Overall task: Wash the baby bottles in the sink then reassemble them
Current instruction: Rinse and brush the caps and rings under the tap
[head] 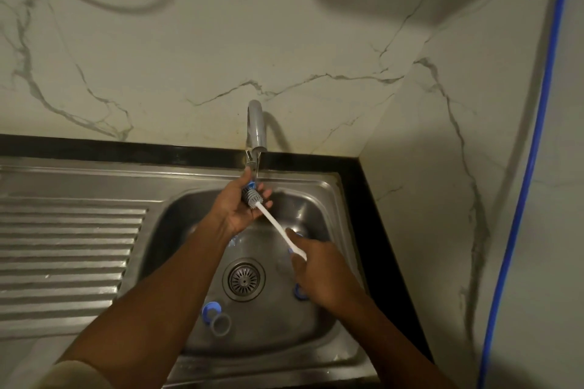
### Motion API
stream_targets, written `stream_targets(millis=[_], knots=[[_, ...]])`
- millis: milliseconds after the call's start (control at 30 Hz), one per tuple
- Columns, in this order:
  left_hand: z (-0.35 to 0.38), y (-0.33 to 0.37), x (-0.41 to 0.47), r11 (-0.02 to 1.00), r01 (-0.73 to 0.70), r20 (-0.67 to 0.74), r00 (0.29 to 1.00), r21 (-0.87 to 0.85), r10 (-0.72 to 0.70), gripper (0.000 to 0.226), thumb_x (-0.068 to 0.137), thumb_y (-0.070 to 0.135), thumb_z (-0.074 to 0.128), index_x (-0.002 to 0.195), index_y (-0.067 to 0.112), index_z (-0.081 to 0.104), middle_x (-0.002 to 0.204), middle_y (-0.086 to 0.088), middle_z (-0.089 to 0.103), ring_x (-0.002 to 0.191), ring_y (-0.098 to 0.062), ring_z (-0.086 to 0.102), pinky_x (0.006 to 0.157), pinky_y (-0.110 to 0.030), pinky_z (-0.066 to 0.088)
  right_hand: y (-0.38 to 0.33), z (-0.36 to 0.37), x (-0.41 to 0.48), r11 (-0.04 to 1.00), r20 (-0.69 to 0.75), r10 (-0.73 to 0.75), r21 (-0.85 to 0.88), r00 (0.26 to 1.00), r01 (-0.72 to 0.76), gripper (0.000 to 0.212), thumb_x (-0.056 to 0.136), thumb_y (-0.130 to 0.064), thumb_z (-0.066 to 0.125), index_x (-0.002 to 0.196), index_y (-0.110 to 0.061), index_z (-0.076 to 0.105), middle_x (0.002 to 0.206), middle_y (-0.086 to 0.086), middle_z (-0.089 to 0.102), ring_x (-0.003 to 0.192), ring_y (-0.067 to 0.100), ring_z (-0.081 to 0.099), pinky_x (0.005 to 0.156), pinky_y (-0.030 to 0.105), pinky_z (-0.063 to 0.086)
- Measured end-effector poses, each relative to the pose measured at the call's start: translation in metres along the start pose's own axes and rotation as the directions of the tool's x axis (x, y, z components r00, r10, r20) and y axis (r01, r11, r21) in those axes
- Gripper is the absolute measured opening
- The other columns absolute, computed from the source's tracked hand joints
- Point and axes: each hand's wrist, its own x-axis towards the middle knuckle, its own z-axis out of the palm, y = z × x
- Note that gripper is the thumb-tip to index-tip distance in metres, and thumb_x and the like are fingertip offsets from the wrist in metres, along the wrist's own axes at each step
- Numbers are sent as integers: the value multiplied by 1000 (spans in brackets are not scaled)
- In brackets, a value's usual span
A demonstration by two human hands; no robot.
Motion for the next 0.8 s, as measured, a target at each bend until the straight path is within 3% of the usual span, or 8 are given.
stream_targets(millis=[133, 200, 300, 400, 467, 533, 667, 800], knots=[[8, 1, -3, 1000, 9, 43, 999, 17, -10, 43, 96, 34, 56, 129, 6, 54, 92, -10, 62, 87, -22, 61, 94, -44, 49, -11, 7, -9, 962, -35, -4, -273, 999, -6, 63, 98, -14, 50, 151, -40, 28, 125, 0, 59, 90, 16, 63, 71, 23, 46], [4, 4, -7, 1000, 21, 72, 997, 22, -23, 40, 97, 24, 54, 131, 3, 53, 107, -15, 65, 101, -25, 64, 99, -47, 48, -14, 2, -13, 992, 30, 21, 127, 999, -25, 51, 99, -16, 48, 143, -42, 44, 97, 1, 66, 71, 14, 64, 59, 22, 48], [-5, 6, -10, 999, 33, 101, 994, -23, -31, 38, 92, 17, 64, 128, 4, 58, 120, -17, 66, 116, -28, 64, 101, -49, 51, -13, -5, -16, 787, 233, 56, 589, 971, -186, 42, 97, -15, 49, 125, -44, 60, 65, 1, 53, 42, 9, 45, 37, 23, 38], [-1, -1, -8, 1000, 16, 53, 998, 19, -17, 17, 93, 18, 63, 105, 6, 63, 96, -11, 67, 98, -23, 67, 94, -44, 55, -7, -8, -10, 995, 53, 15, 94, 998, -20, 51, 96, -16, 53, 139, -43, 49, 87, -1, 62, 64, 12, 60, 59, 32, 55], [7, -7, -5, 994, -53, 36, 998, 96, 49, 14, 93, 22, 64, 98, 9, 60, 87, -8, 62, 82, -18, 64, 84, -39, 55, -9, -4, -13, 949, 26, 6, -316, 1000, 3, 68, 95, -12, 56, 150, -42, 28, 112, 2, 62, 89, 19, 66, 71, 29, 50], [11, -11, -1, 975, -157, -25, 986, 157, 163, 27, 88, 21, 71, 108, 7, 58, 90, -11, 63, 76, -17, 65, 74, -35, 56, -12, 3, -18, 932, -16, 4, -361, 1000, -9, 69, 98, -11, 48, 153, -40, 17, 120, 4, 62, 99, 23, 64, 74, 29, 47], [2, -16, 6, 962, -256, -169, 948, 90, 268, 52, 88, 7, 71, 134, 6, 49, 117, -22, 66, 84, -22, 71, 80, -40, 60, -16, 8, -28, 995, -23, 14, 98, 1000, -11, 43, 98, -18, 47, 133, -42, 54, 94, 1, 66, 79, 15, 63, 72, 28, 53], [-2, -19, 3, 962, -238, -147, 965, -132, 219, 34, 98, -2, 51, 131, 8, 55, 118, -22, 60, 98, -27, 67, 83, -37, 61, -21, 18, -35, 824, 57, 158, 542, 986, -163, 40, 98, -21, 45, 104, -58, 60, 75, 8, 56, 47, 13, 52, 42, 26, 44]])
